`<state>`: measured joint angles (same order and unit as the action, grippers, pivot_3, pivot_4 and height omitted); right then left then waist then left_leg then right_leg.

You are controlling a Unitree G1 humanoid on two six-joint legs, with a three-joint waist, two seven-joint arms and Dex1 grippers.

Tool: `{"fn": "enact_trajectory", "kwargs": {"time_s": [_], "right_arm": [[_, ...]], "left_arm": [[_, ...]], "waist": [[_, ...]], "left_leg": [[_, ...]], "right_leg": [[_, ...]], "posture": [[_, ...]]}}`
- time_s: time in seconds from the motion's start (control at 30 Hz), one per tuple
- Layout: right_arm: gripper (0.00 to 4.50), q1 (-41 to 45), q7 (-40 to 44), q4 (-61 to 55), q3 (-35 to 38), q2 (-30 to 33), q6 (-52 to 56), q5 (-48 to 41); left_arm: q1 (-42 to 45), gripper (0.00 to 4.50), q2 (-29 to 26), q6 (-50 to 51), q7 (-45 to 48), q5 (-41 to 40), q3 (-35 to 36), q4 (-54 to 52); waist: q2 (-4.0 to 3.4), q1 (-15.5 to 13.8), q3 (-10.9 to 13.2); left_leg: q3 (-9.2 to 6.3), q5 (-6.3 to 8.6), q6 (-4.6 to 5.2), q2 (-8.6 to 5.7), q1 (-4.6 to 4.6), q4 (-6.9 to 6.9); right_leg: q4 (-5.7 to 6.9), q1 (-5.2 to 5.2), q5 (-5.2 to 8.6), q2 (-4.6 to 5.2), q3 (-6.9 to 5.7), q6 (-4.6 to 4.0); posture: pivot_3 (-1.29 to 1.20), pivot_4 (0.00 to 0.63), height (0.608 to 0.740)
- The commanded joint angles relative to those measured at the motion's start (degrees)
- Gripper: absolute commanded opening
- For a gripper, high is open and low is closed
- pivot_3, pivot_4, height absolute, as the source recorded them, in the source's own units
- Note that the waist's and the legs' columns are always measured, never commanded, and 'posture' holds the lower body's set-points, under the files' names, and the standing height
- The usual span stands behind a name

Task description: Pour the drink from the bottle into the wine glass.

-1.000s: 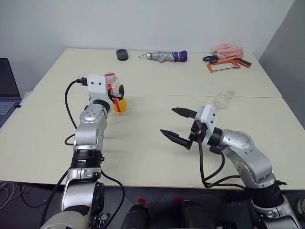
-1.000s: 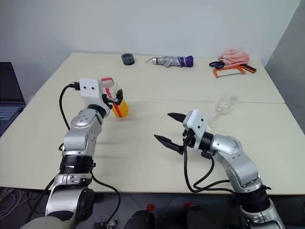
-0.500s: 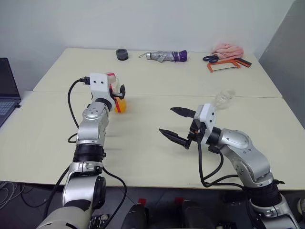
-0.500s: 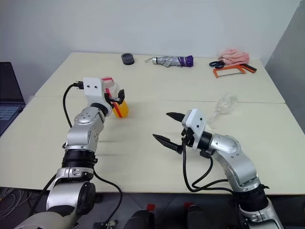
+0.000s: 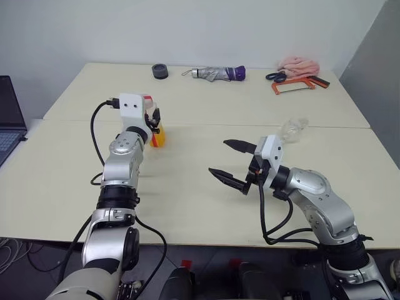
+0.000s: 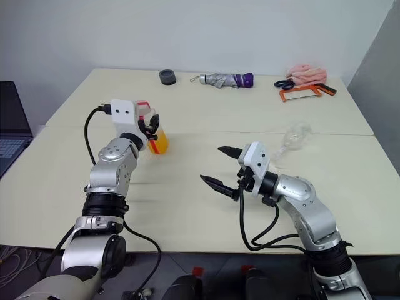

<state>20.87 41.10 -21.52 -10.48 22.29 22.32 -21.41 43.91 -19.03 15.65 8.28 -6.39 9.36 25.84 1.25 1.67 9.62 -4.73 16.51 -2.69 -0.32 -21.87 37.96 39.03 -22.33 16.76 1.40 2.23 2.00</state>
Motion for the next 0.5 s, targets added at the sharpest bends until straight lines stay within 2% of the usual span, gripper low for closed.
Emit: {"fn": "enact_trajectory", "kwargs": {"time_s": [0.03, 0.13, 0.5], "right_arm": [[4.5, 0.42, -0.02, -1.22, 0.8, 0.06, -0.85, -0.02], [4.5, 0.5, -0.1, -1.39, 1.1, 0.2, -0.94, -0.02], [4.5, -0.93, -1.26, -4.44, 5.42, 2.25, 0.24, -1.71]], "left_arm": [[1.01, 2.03, -0.38, -1.7, 0.64, -0.3, 0.39, -2.3], [-0.23, 1.98, -0.02, -2.05, 2.17, -1.33, 0.37, -4.17], [-7.6, 1.95, 0.89, -0.73, 18.92, -9.65, -2.27, -15.73]], "waist": [[0.0, 0.0, 0.0], [0.0, 0.0, 0.0], [0.0, -0.01, 0.0]], "left_leg": [[0.0, 0.0, 0.0, 0.0, -0.01, 0.0], [0.0, 0.0, 0.0, 0.0, -0.01, 0.0], [-0.01, -0.09, -0.16, 0.02, -0.03, 0.0]], "right_leg": [[0.0, 0.0, 0.0, 0.0, 0.0, 0.0], [0.0, 0.0, 0.0, 0.01, 0.0, 0.0], [0.0, 0.0, 0.0, 0.09, -0.01, 0.0]], "posture": [[0.0, 0.15, 0.74], [0.0, 0.15, 0.74], [0.0, 0.15, 0.74]]}}
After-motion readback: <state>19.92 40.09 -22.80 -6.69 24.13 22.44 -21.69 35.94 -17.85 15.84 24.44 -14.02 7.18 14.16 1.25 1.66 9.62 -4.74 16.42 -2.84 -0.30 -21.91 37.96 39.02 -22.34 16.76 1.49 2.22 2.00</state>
